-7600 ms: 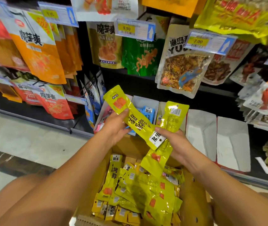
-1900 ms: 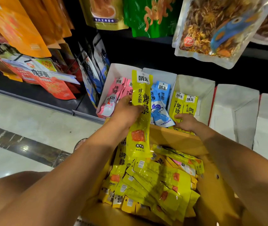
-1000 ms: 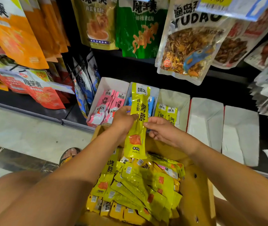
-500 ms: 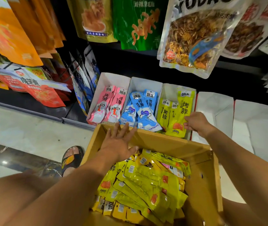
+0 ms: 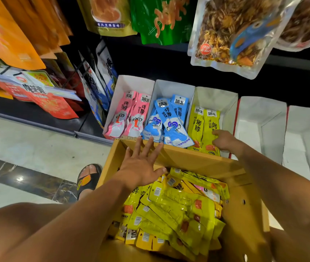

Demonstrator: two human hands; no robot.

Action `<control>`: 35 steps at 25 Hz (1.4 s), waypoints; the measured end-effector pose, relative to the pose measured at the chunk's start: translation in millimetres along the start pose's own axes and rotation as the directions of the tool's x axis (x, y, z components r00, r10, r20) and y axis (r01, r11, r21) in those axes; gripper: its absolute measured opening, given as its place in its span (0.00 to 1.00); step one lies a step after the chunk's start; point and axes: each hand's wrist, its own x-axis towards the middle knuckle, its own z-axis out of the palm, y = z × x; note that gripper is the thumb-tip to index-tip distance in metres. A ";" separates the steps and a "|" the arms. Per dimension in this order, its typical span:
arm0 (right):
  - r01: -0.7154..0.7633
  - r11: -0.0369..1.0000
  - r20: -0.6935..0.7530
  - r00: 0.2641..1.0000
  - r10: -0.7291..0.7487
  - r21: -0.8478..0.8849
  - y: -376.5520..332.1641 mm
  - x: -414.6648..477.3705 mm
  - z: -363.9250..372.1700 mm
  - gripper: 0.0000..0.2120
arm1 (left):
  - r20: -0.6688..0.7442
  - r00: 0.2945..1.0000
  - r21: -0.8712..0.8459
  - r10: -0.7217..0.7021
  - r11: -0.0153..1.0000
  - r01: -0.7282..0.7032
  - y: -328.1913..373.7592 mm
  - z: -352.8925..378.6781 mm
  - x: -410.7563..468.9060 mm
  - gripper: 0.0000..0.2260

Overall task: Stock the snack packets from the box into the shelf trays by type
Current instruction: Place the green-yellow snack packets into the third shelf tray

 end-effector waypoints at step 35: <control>0.448 0.857 -0.009 0.885 -0.466 -0.254 -33.7 -201.7 91.2 0.11 | -0.124 0.992 0.067 -0.009 0.998 0.018 -79.1 39.6 -93.1 0.33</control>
